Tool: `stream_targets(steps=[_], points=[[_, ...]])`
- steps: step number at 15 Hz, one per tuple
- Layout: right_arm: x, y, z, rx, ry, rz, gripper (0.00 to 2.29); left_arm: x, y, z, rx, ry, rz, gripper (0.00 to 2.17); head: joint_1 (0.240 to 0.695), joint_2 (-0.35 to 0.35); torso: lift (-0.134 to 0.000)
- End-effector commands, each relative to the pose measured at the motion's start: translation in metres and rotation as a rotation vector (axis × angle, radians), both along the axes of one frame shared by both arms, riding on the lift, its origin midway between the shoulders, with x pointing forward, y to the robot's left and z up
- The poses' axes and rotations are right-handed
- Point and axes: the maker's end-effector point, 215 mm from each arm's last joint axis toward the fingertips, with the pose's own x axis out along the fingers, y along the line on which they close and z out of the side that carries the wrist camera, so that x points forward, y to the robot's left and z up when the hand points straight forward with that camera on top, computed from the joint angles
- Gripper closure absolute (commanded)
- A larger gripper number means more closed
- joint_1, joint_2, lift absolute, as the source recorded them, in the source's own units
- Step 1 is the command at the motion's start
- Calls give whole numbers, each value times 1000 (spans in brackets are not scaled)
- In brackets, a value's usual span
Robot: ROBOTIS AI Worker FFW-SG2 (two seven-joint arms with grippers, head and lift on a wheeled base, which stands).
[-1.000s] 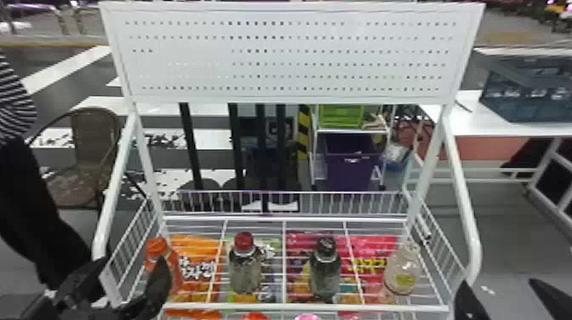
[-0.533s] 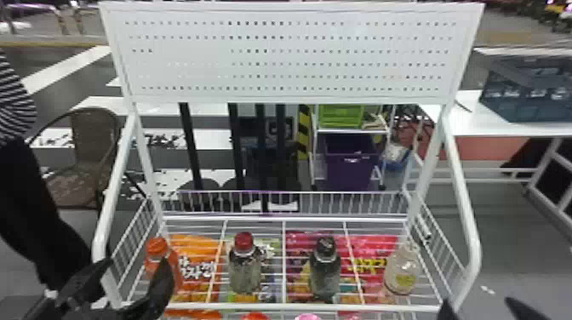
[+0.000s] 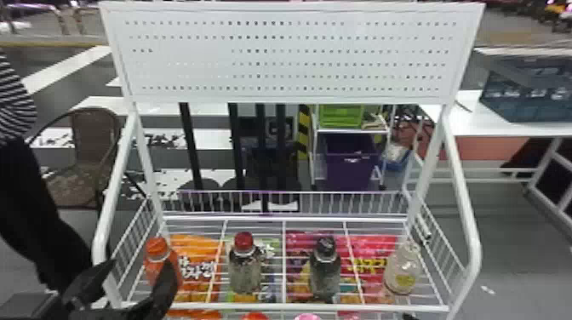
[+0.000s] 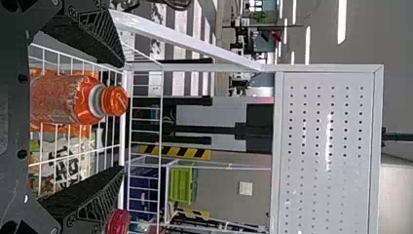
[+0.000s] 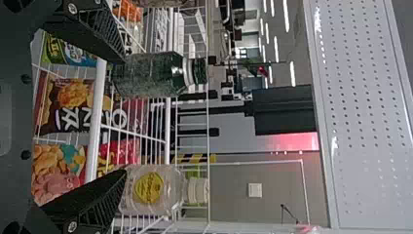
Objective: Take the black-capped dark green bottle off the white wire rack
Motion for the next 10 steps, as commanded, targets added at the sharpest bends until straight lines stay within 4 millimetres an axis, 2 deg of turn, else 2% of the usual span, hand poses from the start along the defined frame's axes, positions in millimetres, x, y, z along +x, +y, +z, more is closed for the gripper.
stream_targets(steps=[1, 3, 5, 10], points=[[24, 28, -3, 15, -1, 42, 120, 0, -4, -4, 3, 7, -6, 144, 499, 0, 0], [51, 43, 11, 14, -15, 54, 134, -1, -4, -7, 3, 14, -8, 144, 499, 0, 0], [67, 60, 18, 21, -19, 66, 134, 0, -3, -6, 6, 12, -9, 144, 499, 0, 0], [97, 85, 8, 7, 16, 84, 151, -3, 0, -11, 13, 21, -8, 144, 499, 0, 0]])
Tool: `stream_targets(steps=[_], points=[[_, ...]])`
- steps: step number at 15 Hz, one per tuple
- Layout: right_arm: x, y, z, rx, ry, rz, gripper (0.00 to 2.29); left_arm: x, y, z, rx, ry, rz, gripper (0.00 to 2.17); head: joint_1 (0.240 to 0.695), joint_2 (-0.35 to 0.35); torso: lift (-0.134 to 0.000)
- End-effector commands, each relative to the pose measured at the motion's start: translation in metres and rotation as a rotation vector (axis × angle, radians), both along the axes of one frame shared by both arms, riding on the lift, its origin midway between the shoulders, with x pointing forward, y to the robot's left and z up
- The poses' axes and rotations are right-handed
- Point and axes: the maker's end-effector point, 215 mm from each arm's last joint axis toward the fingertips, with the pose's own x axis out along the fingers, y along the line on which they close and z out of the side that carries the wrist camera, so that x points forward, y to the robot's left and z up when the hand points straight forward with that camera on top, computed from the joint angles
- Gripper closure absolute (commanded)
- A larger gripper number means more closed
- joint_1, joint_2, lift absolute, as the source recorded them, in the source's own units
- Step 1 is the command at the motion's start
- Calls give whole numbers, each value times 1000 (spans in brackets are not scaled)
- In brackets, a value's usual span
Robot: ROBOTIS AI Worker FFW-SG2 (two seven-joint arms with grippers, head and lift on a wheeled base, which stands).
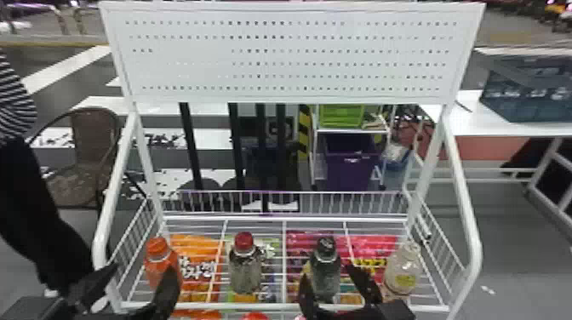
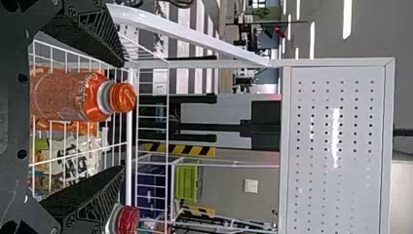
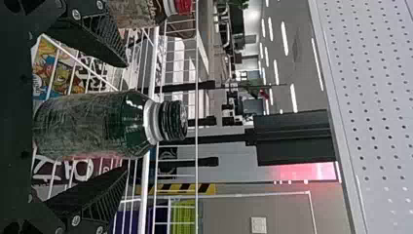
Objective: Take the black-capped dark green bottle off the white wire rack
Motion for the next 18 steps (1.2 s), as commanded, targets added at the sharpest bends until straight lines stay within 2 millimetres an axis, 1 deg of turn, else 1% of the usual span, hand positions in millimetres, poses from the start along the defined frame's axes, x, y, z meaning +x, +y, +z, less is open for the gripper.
stream_targets(steps=[1, 5, 9, 10, 11, 12, 13, 14, 15, 16, 18], points=[[10, 8, -2, -7, 8, 2, 151, -2, 3, -3, 4, 6, 3, 144, 499, 0, 0], [23, 10, -12, -37, 36, -13, 151, -2, 5, -4, 7, 4, 6, 144, 499, 0, 0], [41, 1, -31, -72, 75, -30, 151, 0, 6, -7, 8, 7, 8, 144, 499, 0, 0], [44, -1, -32, -71, 77, -32, 167, 1, 7, -7, 8, 7, 9, 144, 499, 0, 0], [44, -2, -34, -72, 81, -34, 289, 2, 7, -8, 9, 8, 9, 144, 499, 0, 0], [44, -2, -31, -71, 77, -33, 515, 2, 6, -7, 6, 7, 8, 144, 499, 0, 0], [44, -3, -29, -68, 74, -35, 1031, 3, 6, -7, 4, 5, 9, 144, 499, 0, 0], [42, -3, -32, -75, 85, -33, 1480, 3, 4, -6, 2, 3, 6, 144, 499, 0, 0], [37, -6, -45, -93, 122, -32, 1632, 4, 4, -5, 2, 2, 6, 144, 499, 0, 0], [33, -6, -39, -90, 120, -30, 1690, 4, 4, -6, 2, 5, 7, 144, 499, 0, 0], [25, -5, -22, -78, 109, -29, 1690, 4, 5, -5, 4, 3, 7, 144, 499, 0, 0]])
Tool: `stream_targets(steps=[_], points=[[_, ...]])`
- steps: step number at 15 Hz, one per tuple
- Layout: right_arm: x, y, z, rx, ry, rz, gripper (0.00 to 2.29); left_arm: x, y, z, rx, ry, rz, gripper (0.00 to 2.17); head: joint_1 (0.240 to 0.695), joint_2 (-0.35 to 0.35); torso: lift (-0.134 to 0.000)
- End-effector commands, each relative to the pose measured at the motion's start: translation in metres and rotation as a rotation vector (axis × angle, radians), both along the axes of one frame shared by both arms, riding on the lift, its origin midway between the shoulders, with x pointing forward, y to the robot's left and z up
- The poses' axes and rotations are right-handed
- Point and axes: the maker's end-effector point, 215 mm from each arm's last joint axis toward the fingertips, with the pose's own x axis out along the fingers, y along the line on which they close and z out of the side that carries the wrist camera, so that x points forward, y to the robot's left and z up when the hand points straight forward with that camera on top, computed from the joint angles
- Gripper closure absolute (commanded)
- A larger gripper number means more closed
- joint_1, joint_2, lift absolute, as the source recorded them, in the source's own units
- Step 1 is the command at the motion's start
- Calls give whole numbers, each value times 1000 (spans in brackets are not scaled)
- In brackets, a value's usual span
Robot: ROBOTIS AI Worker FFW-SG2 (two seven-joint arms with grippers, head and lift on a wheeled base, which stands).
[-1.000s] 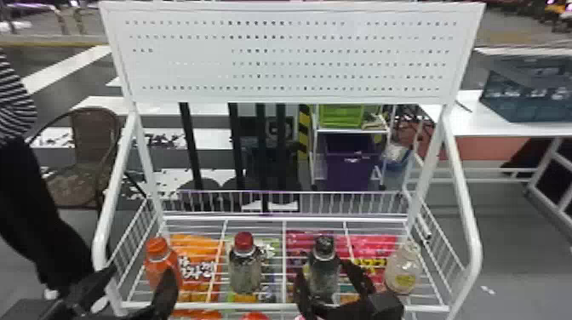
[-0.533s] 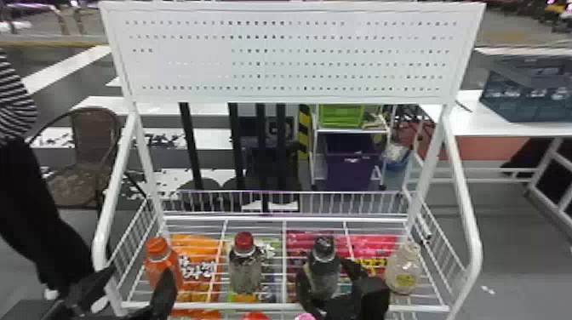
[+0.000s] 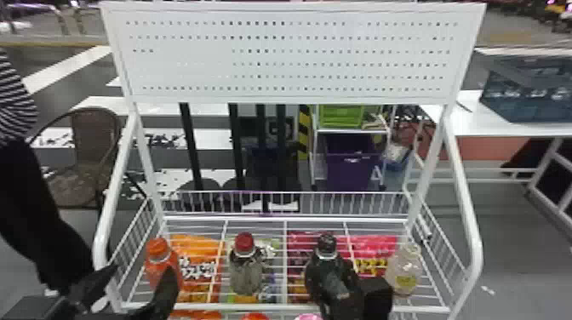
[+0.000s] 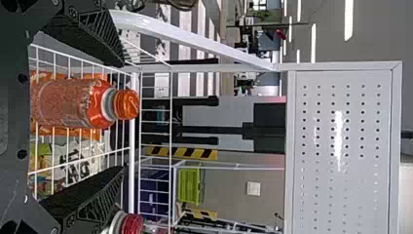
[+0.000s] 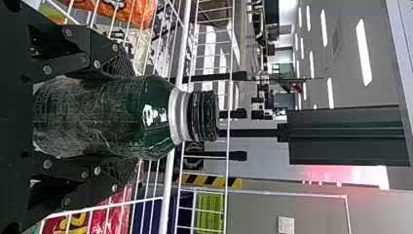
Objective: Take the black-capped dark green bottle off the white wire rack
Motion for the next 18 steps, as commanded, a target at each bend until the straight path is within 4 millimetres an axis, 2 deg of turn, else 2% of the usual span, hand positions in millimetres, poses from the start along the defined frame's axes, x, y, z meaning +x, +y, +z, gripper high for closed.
stream_targets(steps=[1, 2, 4, 6, 9, 11, 14, 15, 18], points=[[-11, -9, 13, 2, 9, -11, 1686, 0, 1, 1, 1, -1, 1, 144, 499, 0, 0], [-17, -13, 28, 4, 4, -11, 1686, 0, 0, 1, 1, -1, 0, 144, 499, 0, 0], [-33, -32, 49, -5, -6, -31, 1686, -1, 1, 1, 2, 0, 1, 144, 499, 0, 0], [-54, -69, 75, -13, -38, -79, 1686, -1, 1, 2, 0, -4, 2, 144, 499, 0, 0], [-82, -135, 101, -14, -72, -181, 1686, 0, -1, 5, -1, -8, 0, 144, 499, 0, 0], [-107, -170, 120, -5, -111, -225, 1686, 2, -3, 7, -4, -13, -4, 144, 499, 0, 0], [-138, -202, 145, 10, -159, -255, 1686, 7, -5, 9, -7, -18, -4, 144, 499, 0, 0], [-147, -209, 147, 7, -156, -260, 1686, 8, -5, 11, -9, -22, -4, 144, 499, 0, 0], [-158, -219, 161, 4, -179, -264, 1686, 9, -5, 13, -10, -25, -3, 144, 499, 0, 0]])
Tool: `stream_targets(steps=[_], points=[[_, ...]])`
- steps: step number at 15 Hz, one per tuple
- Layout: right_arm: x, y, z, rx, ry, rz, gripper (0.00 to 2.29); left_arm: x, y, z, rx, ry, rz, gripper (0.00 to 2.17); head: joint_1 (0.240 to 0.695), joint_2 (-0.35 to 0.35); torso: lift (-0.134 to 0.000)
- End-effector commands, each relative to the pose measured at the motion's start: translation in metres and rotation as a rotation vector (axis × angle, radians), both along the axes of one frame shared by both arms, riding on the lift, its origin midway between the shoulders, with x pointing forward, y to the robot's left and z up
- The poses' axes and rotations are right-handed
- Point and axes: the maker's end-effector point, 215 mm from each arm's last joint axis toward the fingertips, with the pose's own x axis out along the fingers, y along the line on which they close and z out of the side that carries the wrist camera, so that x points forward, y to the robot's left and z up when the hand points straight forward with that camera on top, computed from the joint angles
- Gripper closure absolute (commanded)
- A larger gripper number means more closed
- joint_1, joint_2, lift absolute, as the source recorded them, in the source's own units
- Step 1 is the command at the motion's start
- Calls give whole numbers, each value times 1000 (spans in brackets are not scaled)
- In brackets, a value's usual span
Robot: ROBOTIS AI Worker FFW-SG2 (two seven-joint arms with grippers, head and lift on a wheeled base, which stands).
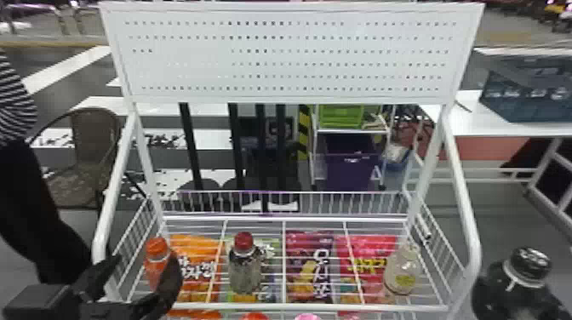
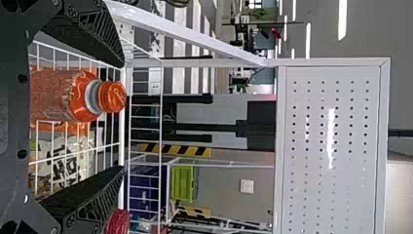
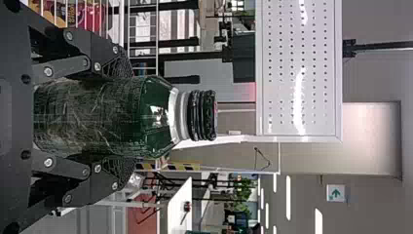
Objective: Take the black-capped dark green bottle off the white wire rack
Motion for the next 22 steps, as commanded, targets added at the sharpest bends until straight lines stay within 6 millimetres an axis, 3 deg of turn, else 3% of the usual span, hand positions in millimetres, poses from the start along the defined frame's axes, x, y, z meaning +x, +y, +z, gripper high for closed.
stream_targets(steps=[1, 22], points=[[-6, -6, 11, -5, -13, -7, 1686, 0, 0, 1, -1, -2, 2, 144, 499, 0, 0], [-1, -9, 18, -6, -26, -11, 1669, -5, 0, -3, 1, 8, 0, 144, 499, 0, 0]])
